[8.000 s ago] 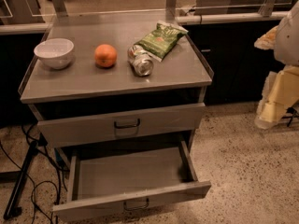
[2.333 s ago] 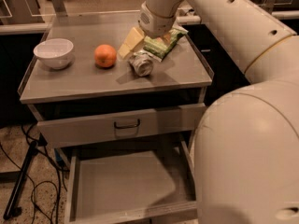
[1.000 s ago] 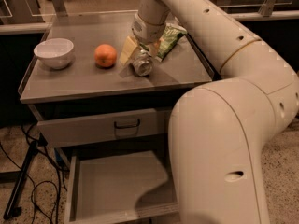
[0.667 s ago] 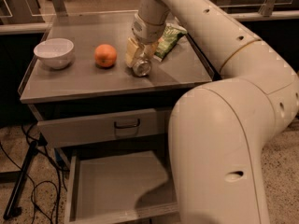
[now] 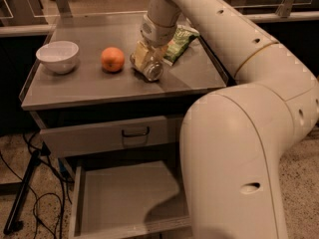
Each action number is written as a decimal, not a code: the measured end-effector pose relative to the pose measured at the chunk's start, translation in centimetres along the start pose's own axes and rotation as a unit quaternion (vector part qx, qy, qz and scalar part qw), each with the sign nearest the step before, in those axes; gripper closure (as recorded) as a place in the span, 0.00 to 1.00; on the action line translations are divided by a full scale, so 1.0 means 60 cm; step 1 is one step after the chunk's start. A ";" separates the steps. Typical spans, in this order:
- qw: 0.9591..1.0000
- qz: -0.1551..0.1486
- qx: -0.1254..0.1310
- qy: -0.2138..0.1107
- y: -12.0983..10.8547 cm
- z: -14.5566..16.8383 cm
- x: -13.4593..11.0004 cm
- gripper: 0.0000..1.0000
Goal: Place 7up can into middle drawer
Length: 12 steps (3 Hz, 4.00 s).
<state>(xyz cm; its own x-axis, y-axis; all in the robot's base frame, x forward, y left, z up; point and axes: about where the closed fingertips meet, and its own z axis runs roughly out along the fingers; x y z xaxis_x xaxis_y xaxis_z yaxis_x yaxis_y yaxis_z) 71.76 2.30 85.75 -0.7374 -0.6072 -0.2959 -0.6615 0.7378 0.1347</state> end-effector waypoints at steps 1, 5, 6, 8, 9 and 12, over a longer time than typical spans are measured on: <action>1.000 -0.004 0.001 -0.003 0.000 0.000 -0.002 1.00; 0.999 -0.025 0.014 -0.028 0.018 -0.113 0.113 1.00; 1.000 -0.011 0.007 -0.020 0.068 -0.128 0.193 1.00; 1.000 0.003 0.011 -0.007 0.113 -0.136 0.261 1.00; 1.000 0.009 0.009 -0.002 0.112 -0.117 0.264 1.00; 0.998 0.058 -0.020 0.019 0.123 -0.017 0.315 1.00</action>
Offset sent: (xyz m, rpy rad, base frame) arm -0.0301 -0.0420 0.0546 -0.0231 -0.1099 0.0399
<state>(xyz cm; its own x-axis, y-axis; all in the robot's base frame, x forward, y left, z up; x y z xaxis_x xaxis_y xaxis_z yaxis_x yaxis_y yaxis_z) 52.82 -4.01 82.12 -0.8141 -0.5290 -0.2398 -0.5750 0.7922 0.2043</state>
